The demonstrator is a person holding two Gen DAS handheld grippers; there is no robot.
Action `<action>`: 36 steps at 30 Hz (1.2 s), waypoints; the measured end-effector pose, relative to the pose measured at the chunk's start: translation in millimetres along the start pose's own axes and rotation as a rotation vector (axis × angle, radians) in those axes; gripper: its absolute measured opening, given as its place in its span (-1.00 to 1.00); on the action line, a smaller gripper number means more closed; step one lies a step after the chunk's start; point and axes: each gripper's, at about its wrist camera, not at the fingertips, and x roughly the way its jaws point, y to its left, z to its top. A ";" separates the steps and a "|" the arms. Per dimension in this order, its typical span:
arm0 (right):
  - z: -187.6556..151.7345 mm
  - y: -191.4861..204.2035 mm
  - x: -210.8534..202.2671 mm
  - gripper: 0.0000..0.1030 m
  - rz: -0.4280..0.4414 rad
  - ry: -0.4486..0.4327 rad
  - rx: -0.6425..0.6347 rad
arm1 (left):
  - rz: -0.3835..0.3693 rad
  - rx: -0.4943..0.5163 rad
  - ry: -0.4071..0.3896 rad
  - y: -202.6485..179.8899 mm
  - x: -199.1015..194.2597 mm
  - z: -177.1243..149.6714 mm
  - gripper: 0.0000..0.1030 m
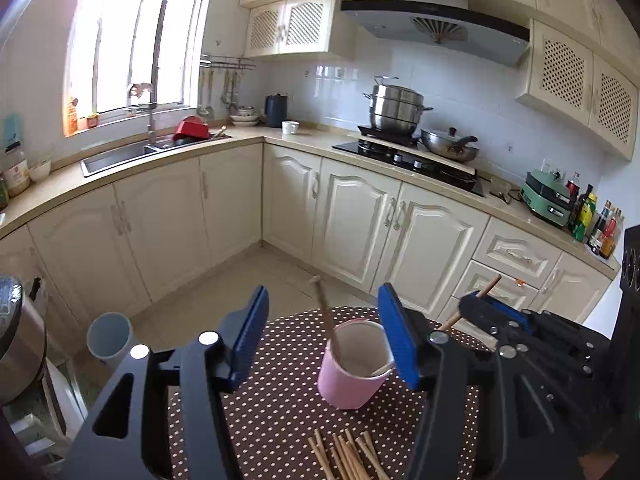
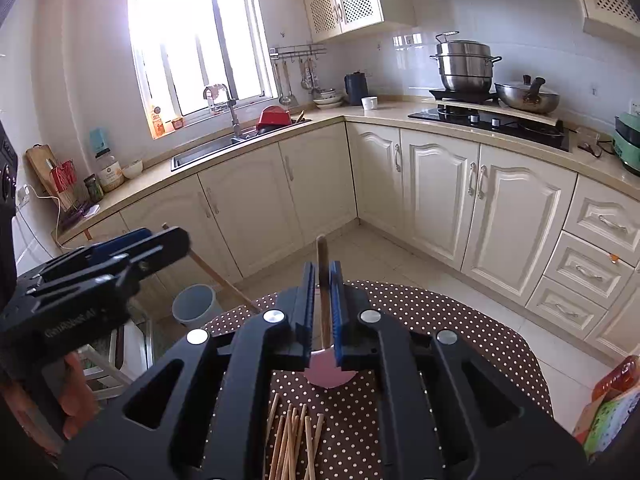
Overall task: Organize utensils
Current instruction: 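Lower the left gripper's chopstick into the cup and open it while the right gripper does the same, then return the left gripper to the pile and grasp a chopstick while the right gripper grasps another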
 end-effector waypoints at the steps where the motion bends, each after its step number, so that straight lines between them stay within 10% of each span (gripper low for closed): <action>1: 0.0 -0.2 -2.2 -0.84 0.000 -0.001 0.001 | 0.004 -0.004 0.002 2.4 -5.6 -1.1 0.10; 14: -40.0 -3.0 -46.5 -0.84 0.003 0.018 -0.011 | 0.049 0.013 0.041 22.1 -53.2 -56.2 0.17; 26: -141.6 -0.1 0.0 -0.84 0.043 0.358 -0.073 | -0.016 0.032 0.378 16.2 -6.7 -168.1 0.17; 36: -190.7 14.1 22.1 -0.83 0.057 0.515 -0.164 | -0.024 0.120 0.509 5.2 12.7 -232.1 0.17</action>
